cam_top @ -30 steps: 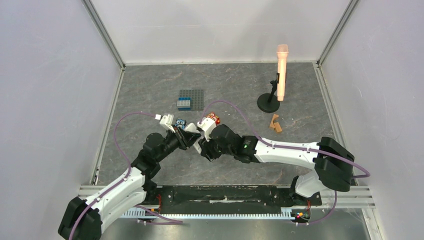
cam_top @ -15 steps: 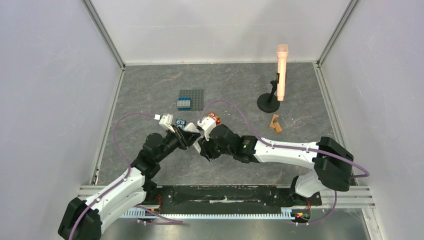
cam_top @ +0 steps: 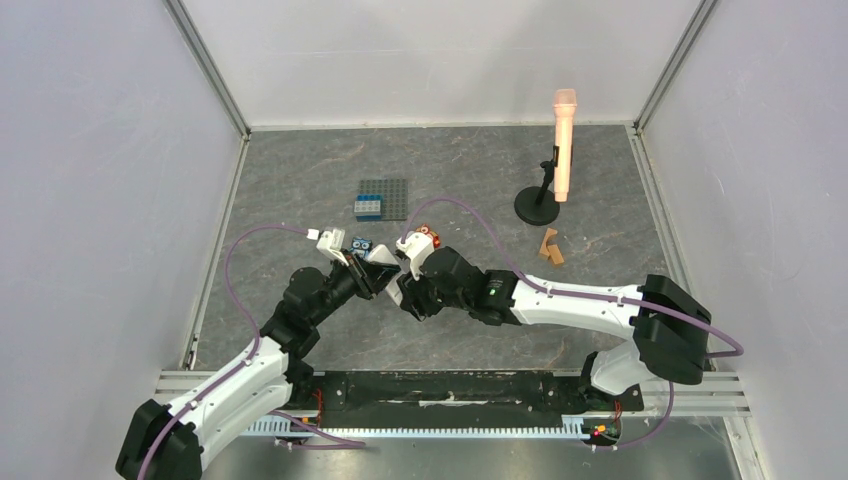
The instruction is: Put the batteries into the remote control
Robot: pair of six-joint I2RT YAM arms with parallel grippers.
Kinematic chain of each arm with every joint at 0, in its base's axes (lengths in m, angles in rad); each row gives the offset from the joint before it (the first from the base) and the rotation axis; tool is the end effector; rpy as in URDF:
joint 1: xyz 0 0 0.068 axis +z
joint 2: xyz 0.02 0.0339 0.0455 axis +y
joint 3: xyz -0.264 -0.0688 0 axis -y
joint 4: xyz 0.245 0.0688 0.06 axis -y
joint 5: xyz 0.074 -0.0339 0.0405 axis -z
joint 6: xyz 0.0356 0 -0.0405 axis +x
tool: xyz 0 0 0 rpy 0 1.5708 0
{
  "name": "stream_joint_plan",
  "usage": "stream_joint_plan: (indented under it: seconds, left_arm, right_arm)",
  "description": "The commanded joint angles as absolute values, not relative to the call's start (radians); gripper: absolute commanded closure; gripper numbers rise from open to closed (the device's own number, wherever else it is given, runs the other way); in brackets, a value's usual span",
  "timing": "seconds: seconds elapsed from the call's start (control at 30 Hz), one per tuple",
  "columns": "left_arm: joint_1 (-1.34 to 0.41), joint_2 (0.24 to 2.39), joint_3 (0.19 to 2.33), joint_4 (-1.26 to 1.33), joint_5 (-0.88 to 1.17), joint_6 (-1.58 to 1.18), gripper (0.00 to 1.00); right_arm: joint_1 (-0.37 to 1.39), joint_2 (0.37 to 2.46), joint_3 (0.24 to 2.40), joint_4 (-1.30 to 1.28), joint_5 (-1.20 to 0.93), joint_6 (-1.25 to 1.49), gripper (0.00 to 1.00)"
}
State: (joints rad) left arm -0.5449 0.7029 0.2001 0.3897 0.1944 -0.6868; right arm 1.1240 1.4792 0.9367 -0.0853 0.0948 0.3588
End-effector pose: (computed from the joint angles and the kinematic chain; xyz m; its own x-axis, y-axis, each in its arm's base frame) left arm 0.1422 -0.0942 0.2064 -0.5012 -0.4237 -0.7545 0.4590 0.6090 -0.6469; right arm 0.1436 0.2918 0.2370 -0.5413 -0.3207 -0.7773 -0.7205 0.6534 0.2321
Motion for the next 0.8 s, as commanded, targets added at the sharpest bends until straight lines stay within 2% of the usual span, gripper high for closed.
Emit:
stream_joint_plan:
  seconds: [0.0,0.77]
  left_arm:
    - [-0.548,0.693,0.216,0.399,0.201,-0.657,0.98]
    - [-0.548,0.706,0.229,0.409,0.224,-0.664,0.98]
  right_arm:
    - [1.118,1.450,0.966,-0.063,0.107,0.356,0.69]
    - [1.119,1.508,0.986,-0.057,0.101,0.341,0.69]
